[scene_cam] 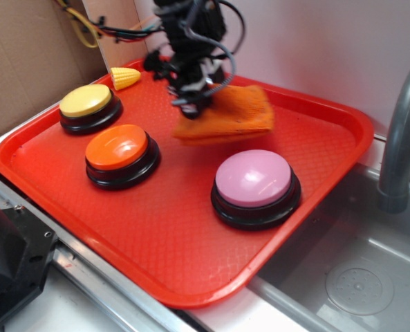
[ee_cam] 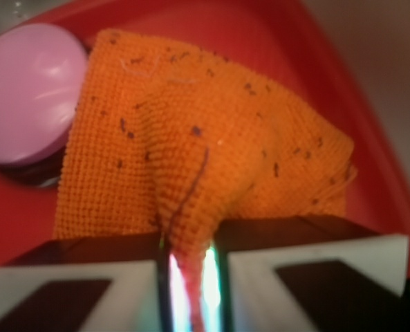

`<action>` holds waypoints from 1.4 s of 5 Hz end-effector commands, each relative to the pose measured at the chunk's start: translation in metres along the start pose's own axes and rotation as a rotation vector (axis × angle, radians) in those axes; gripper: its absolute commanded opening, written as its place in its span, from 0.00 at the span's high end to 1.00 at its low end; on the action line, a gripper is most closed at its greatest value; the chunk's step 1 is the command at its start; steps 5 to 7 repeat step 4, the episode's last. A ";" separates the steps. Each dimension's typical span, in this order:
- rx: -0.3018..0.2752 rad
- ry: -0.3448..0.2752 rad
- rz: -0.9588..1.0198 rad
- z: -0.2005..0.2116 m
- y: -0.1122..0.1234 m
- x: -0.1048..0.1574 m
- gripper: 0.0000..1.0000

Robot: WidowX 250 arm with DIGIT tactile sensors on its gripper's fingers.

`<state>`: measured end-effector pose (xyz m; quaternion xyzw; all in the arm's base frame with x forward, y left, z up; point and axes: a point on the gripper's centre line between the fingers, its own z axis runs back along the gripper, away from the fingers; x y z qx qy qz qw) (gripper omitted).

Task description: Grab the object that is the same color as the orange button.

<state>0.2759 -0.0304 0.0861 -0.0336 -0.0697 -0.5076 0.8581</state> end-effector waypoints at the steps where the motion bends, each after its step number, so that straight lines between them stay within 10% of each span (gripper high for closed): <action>1: 0.097 0.068 0.478 0.084 -0.020 -0.007 1.00; 3: 0.143 0.148 0.835 0.109 -0.033 -0.032 1.00; 7: 0.150 0.162 0.881 0.112 -0.034 -0.036 1.00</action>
